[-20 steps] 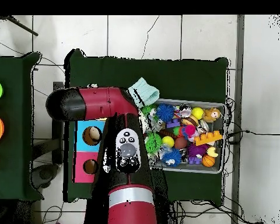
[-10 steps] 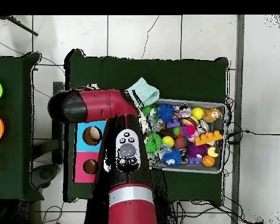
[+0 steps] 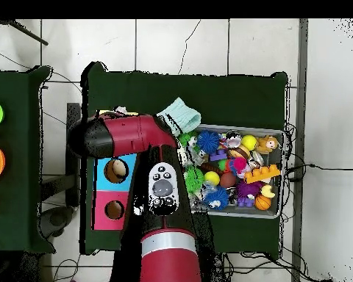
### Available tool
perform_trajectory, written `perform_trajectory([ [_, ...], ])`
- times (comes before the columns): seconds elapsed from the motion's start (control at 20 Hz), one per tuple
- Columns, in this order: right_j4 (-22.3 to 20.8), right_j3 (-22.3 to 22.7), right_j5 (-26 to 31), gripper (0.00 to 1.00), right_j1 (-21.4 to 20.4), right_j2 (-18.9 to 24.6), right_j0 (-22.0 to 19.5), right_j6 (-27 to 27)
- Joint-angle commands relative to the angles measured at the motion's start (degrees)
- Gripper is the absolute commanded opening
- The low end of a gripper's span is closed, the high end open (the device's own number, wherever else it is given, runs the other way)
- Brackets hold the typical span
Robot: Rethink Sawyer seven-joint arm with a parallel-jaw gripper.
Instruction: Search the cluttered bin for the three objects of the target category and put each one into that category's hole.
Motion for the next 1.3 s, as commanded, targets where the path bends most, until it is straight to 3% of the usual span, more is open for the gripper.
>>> perform_trajectory([
  [0.05,-3.45,7.15,-1.23,0.00,1.68,5.28,-2.37,-0.94],
  [0.8,-3.23,5.45,1.29,0.00,1.65,2.52,1.60,2.87],
  [1.3,-3.02,9.17,0.70,0.00,-0.48,2.64,1.93,2.89],
])
